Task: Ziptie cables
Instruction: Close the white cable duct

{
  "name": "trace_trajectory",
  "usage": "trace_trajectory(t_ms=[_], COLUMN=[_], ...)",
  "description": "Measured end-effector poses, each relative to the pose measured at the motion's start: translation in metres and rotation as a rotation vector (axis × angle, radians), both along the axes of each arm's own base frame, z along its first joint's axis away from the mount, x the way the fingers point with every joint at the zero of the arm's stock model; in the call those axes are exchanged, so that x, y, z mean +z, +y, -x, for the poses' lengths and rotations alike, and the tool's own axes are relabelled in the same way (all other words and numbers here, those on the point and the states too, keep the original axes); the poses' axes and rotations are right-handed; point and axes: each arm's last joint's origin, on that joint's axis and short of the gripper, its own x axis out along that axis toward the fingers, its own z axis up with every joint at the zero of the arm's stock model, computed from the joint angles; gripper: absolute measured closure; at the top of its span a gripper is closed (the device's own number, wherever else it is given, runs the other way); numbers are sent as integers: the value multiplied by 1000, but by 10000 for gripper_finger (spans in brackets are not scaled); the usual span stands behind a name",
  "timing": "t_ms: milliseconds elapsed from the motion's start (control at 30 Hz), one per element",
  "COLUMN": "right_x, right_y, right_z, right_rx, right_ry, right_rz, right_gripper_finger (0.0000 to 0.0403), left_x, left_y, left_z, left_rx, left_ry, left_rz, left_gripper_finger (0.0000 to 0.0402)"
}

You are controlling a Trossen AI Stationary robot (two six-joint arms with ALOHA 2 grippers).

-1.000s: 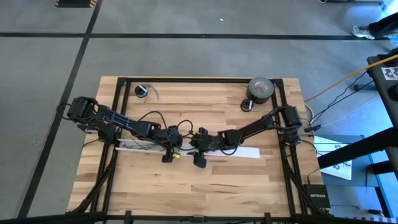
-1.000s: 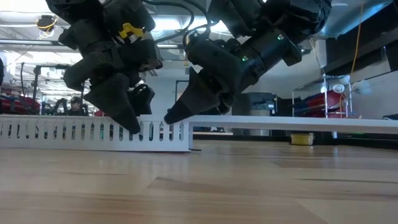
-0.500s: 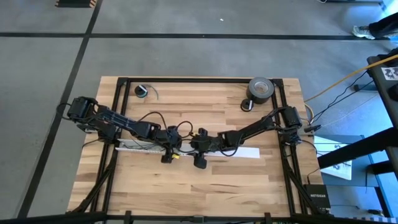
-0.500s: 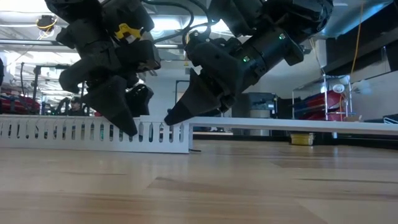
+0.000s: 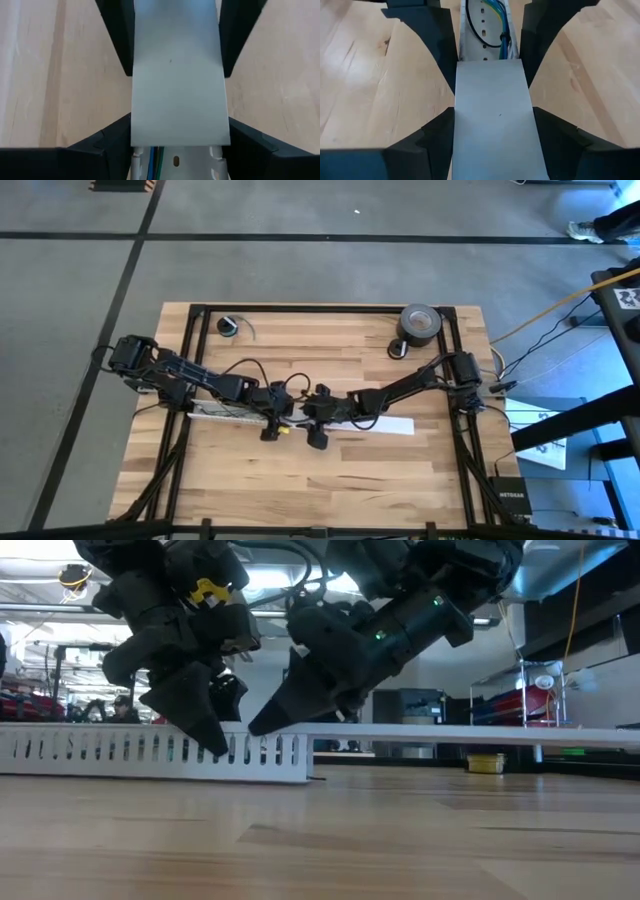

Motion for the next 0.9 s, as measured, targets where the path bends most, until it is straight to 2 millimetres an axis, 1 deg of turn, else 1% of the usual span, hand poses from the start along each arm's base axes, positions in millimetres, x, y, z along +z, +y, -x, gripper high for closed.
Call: trace_trajectory(t_ms=[200, 367, 467, 600, 900], right_x=[-8, -3, -1, -1, -1], right_y=[1, 2, -3, -8, -7], right_z=[-8, -13, -15, -16, -16], right_rx=[3, 15, 13, 4, -3], right_ry=[13, 23, 24, 22, 17], right_rz=[1, 21, 27, 16, 23], right_gripper_finger=[187, 187, 187, 187, 187], left_x=[-1, -1, -1, 0, 0], left_y=[0, -2, -2, -2, -2], left_z=[0, 0, 0, 0, 0], left_rx=[-2, -10, -14, -16, -18], left_ry=[2, 2, 0, -1, -5], left_rz=[0, -2, 0, 0, 2], left_gripper_finger=[167, 167, 167, 167, 167])
